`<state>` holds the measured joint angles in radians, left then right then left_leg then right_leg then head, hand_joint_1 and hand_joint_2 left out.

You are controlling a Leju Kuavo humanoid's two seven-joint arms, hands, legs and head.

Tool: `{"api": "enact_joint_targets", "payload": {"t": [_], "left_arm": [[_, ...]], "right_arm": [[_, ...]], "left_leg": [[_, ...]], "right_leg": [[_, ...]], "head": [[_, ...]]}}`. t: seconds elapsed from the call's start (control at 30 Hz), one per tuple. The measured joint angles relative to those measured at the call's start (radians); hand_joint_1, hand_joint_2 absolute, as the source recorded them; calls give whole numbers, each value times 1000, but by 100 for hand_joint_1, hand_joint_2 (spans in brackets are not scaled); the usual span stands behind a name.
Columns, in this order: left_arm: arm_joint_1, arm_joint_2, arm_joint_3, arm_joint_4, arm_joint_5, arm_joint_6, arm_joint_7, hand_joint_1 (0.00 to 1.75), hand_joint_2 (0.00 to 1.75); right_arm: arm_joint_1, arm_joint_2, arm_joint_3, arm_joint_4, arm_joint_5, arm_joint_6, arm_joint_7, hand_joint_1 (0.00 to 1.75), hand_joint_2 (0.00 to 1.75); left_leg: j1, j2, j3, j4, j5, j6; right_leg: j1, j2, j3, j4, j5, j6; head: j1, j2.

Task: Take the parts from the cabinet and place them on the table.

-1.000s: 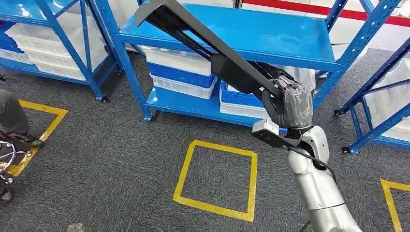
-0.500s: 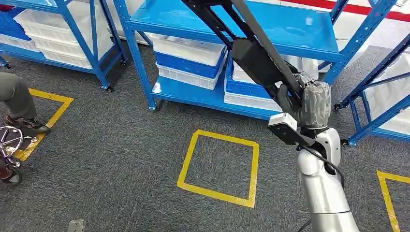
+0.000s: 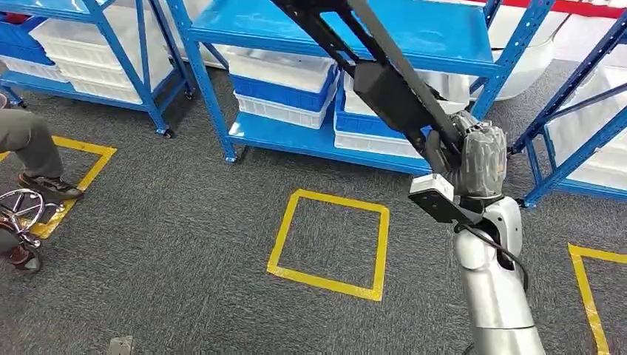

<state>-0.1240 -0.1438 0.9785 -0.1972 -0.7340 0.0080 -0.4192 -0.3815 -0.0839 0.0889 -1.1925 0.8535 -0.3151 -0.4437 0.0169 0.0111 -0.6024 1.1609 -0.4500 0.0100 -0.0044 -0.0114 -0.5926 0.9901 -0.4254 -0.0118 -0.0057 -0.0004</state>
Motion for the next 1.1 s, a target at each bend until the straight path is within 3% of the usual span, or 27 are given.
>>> {"api": "enact_joint_targets", "payload": {"t": [0.03, 0.07, 0.1, 0.2, 0.23, 0.27, 0.3, 0.37, 0.4, 0.43, 0.47, 0.53, 0.57, 0.6, 0.63, 0.7, 0.73, 0.77, 0.8, 0.83, 0.9, 0.93, 0.97, 1.0, 1.03, 1.07, 1.1], "left_arm": [[-2, 0, 0, 0, -2, 2, 3, 0, 175], [-5, 0, 0, -3, -3, 4, 6, 0, 175], [-7, 0, -1, -5, -6, 6, 7, 0, 175], [-13, 0, -3, -6, -7, 17, 15, 0, 175], [-12, -1, -3, -5, -7, 19, 16, 0, 175], [-12, -2, -3, -5, -7, 22, 18, 0, 175], [-13, -2, -3, -6, -7, 23, 18, 0, 175], [-13, -2, -3, -6, -7, 25, 19, 0, 175], [-12, -2, -3, -6, -7, 25, 20, 0, 175], [-12, -3, -3, -6, -7, 25, 20, 0, 175], [-11, -4, -3, -6, -7, 25, 21, 0, 175], [-11, -7, -3, -6, -7, 25, 20, 0, 175], [-11, -7, -3, -6, -7, 26, 20, 0, 175], [-12, -7, -3, -6, -7, 26, 20, 0, 175], [-12, -7, -3, -6, -8, 27, 20, 0, 175], [-11, -7, -4, -6, -10, 28, 24, 0, 175], [-11, -6, -4, -6, -10, 29, 25, 0, 175], [-11, -7, -5, -6, -13, 30, 28, 0, 175], [-12, -8, -5, -6, -16, 30, 30, 0, 175], [-14, -6, -6, -6, -18, 31, 31, 0, 175], [-15, -6, -6, -6, -20, 31, 33, 0, 175], [-15, -6, -7, -6, -21, 31, 36, 0, 175], [-15, -6, -7, -6, -23, 31, 39, 0, 175], [-15, -6, -7, -6, -25, 32, 40, 0, 175], [-15, -6, -8, -6, -25, 34, 41, 0, 175], [-16, -6, -8, -7, -26, 34, 43, 0, 175], [-20, -5, -8, -9, -28, 35, 46, 0, 175]], "right_arm": [[1, 0, 0, -4, 14, -3, 1, 175, 175], [5, 0, 0, -10, 25, -5, 2, 175, 175], [7, -1, -1, -15, 31, -8, 3, 175, 175], [12, 1, 0, -24, 52, -16, 6, 175, 175], [13, 2, 0, -28, 54, -17, 6, 175, 175], [12, 2, 0, -29, 55, -19, 6, 175, 175], [11, 0, -1, -31, 56, -22, 6, 175, 175], [17, 0, -1, -31, 58, -24, 6, 175, 175], [20, 0, -1, -31, 59, -24, 6, 175, 175], [23, 0, -1, -31, 59, -24, 6, 175, 175], [23, 0, -1, -31, 59, -24, 6, 175, 175], [22, 0, -1, -32, 59, -24, 6, 175, 175], [22, 0, -1, -32, 59, -24, 6, 175, 175], [23, 0, -1, -32, 59, -24, 6, 175, 175], [23, 0, -2, -32, 59, -24, 6, 175, 175], [23, 1, -1, -32, 61, -24, 6, 175, 175], [23, 2, -1, -32, 62, -24, 6, 175, 175], [20, 3, -2, -33, 62, -26, 6, 175, 175], [22, 5, -2, -35, 62, -26, 6, 175, 175], [22, 5, -2, -36, 62, -26, 6, 175, 175], [23, 5, -2, -36, 65, -26, 6, 175, 175], [24, 5, -2, -36, 66, -26, 6, 175, 175], [26, 5, -2, -36, 67, -26, 6, 175, 175], [27, 5, -2, -36, 68, -26, 6, 175, 175], [28, 5, -2, -37, 68, -26, 6, 175, 175], [28, 5, -2, -38, 68, -26, 6, 175, 175], [28, 5, -2, -39, 68, -26, 6, 175, 175]], "left_leg": [[-2, 16, 41, -56, -12, 5], [-10, 32, 76, -117, -41, 9], [-13, 35, 96, -154, -52, 14], [-19, 16, 86, -164, -50, 28], [-8, 11, 87, -176, -35, 38], [-8, 7, 79, -178, -25, 41], [-7, 0, 69, -178, -17, 51], [-7, -15, 48, -177, -1, 49], [-7, -22, 38, -176, 6, 47], [-7, -32, 28, -176, 15, 45], [-6, -39, 22, -175, 20, 41], [-5, -56, 15, -174, 29, 32], [-4, -66, 13, -172, 32, 26], [-10, -70, 5, -171, 37, 17], [-8, -75, -2, -167, 43, 11], [-5, -87, -10, -171, 55, -1], [-5, -95, -14, -170, 58, -6], [-1, -79, -22, -157, 45, -7], [-5, -47, -38, -120, 11, -12], [-3, -28, -71, -42, -38, -16], [-3, -18, -137, 117, -112, -22], [-3, -17, -154, 162, -124, -22], [-3, -14, -143, 153, -111, -20], [-3, -12, -110, 103, -84, -16], [-6, -4, -56, 20, -50, -8], [-9, 17, 2, -69, -20, 4], [-23, 80, 47, -145, -19, 22]], "right_leg": [[1, 0, 0, 1, 3, 1], [8, -2, -2, 2, 6, 6], [7, -5, -3, 2, 10, 12], [5, -27, -8, 1, 23, 31], [13, -28, -13, 7, 20, 35], [8, -17, -32, 28, 1, 36], [6, -3, -53, 86, -43, 28], [0, 3, -113, 249, -121, 23], [-3, 4, -132, 310, -143, 26], [-8, 5, -128, 323, -146, 36], [-11, 5, -98, 287, -134, 45], [-21, 16, 18, 104, -78, 67], [-31, 49, 70, 10, -65, 72], [-25, 65, 81, -1, -72, 65], [-21, 53, 73, -3, -63, 56], [-14, 42, 64, 9, -58, 47], [-21, 32, 62, 6, -53, 39], [-31, 21, 61, 3, -48, 30], [-28, 16, 57, 3, -43, 20], [-23, 7, 53, 3, -41, 13], [-15, -11, 44, 4, -36, 6], [-11, -21, 40, 4, -33, 3], [-8, -32, 36, 4, -31, 0], [-6, -42, 35, 4, -31, 0], [-3, -50, 36, 4, -31, 1], [-1, -58, 38, 4, -30, 1], [2, -68, 40, 5, -30, 2]], "head": [[0, 0], [0, 0], [3, 0], [0, 0], [2, 0], [1, 0], [8, 0], [8, 0], [10, 0], [10, 0], [11, 0], [11, 0], [11, 0], [10, 0], [10, 0], [9, 0], [9, 0], [9, 0], [3, 0], [-1, 0], [0, 0], [0, 0], [-1, 0], [-1, 0], [0, 0], [-1, 0], [0, 0]]}}
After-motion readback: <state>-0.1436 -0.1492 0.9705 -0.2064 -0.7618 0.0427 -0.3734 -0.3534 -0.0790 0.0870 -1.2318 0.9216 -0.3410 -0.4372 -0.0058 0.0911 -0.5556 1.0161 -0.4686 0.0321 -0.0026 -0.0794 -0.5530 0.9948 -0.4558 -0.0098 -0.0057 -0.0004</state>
